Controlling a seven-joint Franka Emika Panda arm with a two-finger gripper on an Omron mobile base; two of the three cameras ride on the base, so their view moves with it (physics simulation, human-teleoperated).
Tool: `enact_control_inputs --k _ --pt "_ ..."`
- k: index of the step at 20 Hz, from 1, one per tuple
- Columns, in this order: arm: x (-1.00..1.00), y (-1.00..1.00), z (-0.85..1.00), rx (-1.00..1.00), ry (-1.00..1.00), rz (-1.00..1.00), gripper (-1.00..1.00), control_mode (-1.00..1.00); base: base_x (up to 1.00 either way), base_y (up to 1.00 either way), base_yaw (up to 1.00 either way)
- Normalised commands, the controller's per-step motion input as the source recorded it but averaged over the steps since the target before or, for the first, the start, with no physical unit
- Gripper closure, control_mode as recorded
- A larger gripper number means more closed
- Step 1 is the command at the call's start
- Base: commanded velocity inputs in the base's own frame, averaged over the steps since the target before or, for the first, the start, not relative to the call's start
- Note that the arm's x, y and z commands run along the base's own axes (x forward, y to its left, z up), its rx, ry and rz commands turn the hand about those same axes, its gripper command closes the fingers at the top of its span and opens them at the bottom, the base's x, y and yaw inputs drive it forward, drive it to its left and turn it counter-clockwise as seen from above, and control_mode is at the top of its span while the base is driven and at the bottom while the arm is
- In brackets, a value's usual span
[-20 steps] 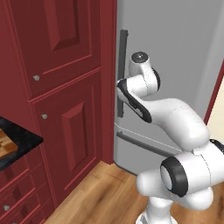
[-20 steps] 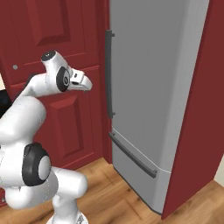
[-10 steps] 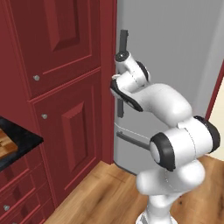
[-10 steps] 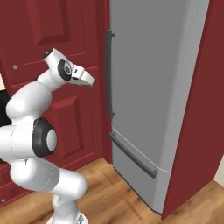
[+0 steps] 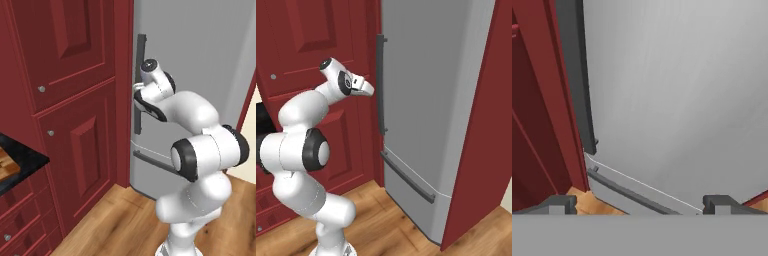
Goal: Retrieve a lemon from the fridge and place it on the cutting board with the fish.
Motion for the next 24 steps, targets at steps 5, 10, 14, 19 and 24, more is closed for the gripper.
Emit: enact_control_inputs --k 5,10,14,19,24 --pt "0.53 0.11 0.0 0.0 0.0 0.0 -1.0 -1.0 0.0 0.0 0.0" --pt "0.49 0.15 0.0 0.0 0.0 -0.01 -1.0 -1.0 0.0 0.0 0.0" --pt "0.46 0.02 0.0 0.0 0.0 0.0 -1.0 -1.0 0.0 0.0 0.0" --pt "0.45 0.01 0.0 0.0 -0.02 0.0 -1.0 -1.0 0.0 0.0 0.0" --pt "0.49 0.04 0.0 0.0 0.0 0.0 -1.0 -1.0 0.0 0.0 0.0"
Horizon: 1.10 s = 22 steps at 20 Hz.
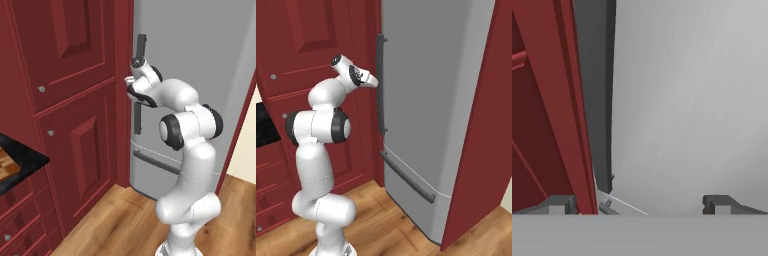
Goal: Retrieve a lemon from the fridge and place it on the cutting board with the fish.
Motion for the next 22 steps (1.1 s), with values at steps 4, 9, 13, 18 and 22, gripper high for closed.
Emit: enact_control_inputs --k 4,9,13,18,22 --pt "0.47 0.07 -0.04 0.0 0.0 0.0 -1.0 -1.0 0.0 0.0 0.0" --pt "0.53 0.11 -0.04 0.0 -0.02 0.0 -1.0 -1.0 0.0 0.0 0.0" --pt "0.54 0.07 -0.06 0.0 -0.01 0.0 -1.0 -1.0 0.0 0.0 0.0" --pt "0.52 0.02 -0.1 0.0 0.0 0.0 -1.0 -1.0 0.0 0.0 0.0" --pt "0.43 -0.01 -0.15 0.0 -0.01 0.0 -1.0 -1.0 0.0 0.0 0.0"
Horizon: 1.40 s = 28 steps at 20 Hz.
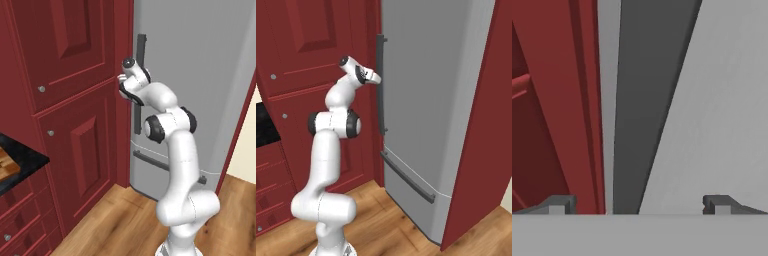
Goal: Retrieve a lemon from the fridge and place it on the cutting board with the fish.
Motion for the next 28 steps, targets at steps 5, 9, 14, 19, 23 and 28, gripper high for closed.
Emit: enact_control_inputs --k 5,9,14,19,23,28 --pt "0.38 0.0 -0.17 0.0 -0.01 0.0 -1.0 -1.0 0.0 0.0 0.0" --pt "0.12 -0.17 -0.05 -0.03 0.0 0.0 -1.0 -1.0 0.0 0.0 0.0" --pt "-0.05 -0.4 0.0 -0.03 0.0 -0.03 -1.0 -1.0 0.0 0.0 0.0" --pt "0.1 -0.05 -0.17 -0.03 0.0 -0.04 -1.0 -1.0 0.0 0.0 0.0" --pt "0.35 0.0 -0.24 -0.03 0.0 -0.01 -1.0 -1.0 0.0 0.0 0.0" --pt "0.39 0.0 -0.07 0.0 -0.02 -0.01 -1.0 -1.0 0.0 0.0 0.0"
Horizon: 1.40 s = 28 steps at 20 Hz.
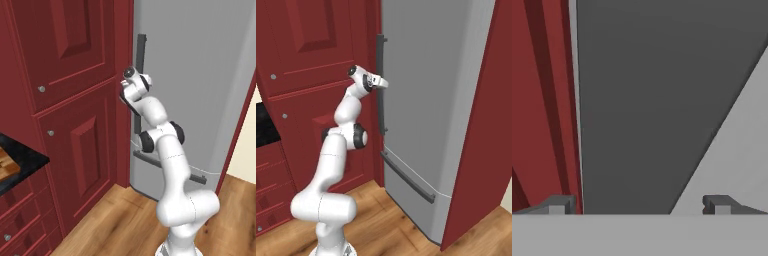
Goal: Retrieve a lemon from the fridge and place it on the cutting board with the fish.
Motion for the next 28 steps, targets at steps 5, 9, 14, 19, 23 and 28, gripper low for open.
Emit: enact_control_inputs --k 5,9,14,19,23,28 --pt "0.55 0.0 -0.05 -0.04 0.0 -0.07 -1.0 -1.0 0.0 0.0 0.0" --pt "0.85 0.0 0.1 -0.01 0.14 -0.04 -1.0 -1.0 0.0 0.0 0.0" --pt "0.75 0.0 0.04 0.0 0.15 0.0 1.0 -1.0 0.0 0.0 0.0" --pt "0.38 -0.04 0.25 0.02 0.22 -0.01 1.0 -1.0 0.0 0.0 0.0" --pt "0.02 0.17 0.22 -0.01 0.23 -0.15 1.0 -1.0 0.0 0.0 0.0" --pt "-0.11 0.4 0.34 0.0 0.23 -0.25 1.0 -1.0 0.0 0.0 0.0"
